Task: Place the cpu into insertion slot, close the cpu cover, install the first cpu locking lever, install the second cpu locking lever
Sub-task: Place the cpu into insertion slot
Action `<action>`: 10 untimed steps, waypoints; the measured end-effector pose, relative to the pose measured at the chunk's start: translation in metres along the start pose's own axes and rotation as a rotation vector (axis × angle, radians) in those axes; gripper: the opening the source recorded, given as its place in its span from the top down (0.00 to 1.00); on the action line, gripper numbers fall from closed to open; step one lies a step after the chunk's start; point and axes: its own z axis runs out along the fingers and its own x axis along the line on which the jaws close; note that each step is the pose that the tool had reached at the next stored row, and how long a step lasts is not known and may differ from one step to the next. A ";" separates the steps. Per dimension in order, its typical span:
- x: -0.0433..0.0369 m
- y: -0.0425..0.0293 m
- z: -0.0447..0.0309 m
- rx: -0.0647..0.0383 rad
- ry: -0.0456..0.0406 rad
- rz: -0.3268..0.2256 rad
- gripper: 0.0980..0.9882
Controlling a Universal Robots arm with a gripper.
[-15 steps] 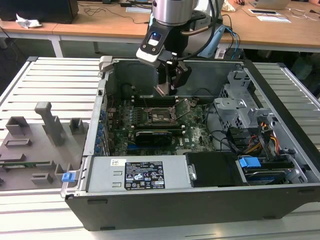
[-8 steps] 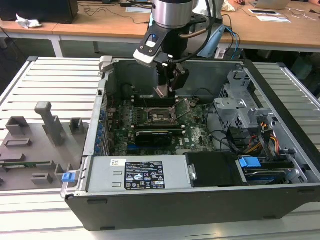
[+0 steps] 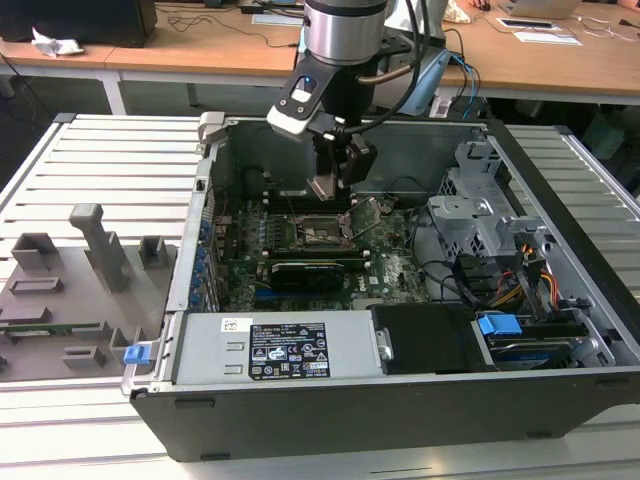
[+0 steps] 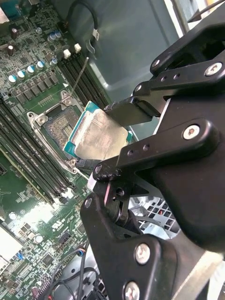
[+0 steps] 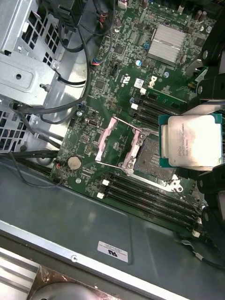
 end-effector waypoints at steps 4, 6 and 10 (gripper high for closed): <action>-0.0001 -0.0002 0.0023 0.001 0.0004 0.001 0.52; -0.0001 -0.0002 0.0034 0.001 0.0005 0.002 0.52; -0.0002 -0.0004 0.0059 0.002 0.0005 0.002 0.52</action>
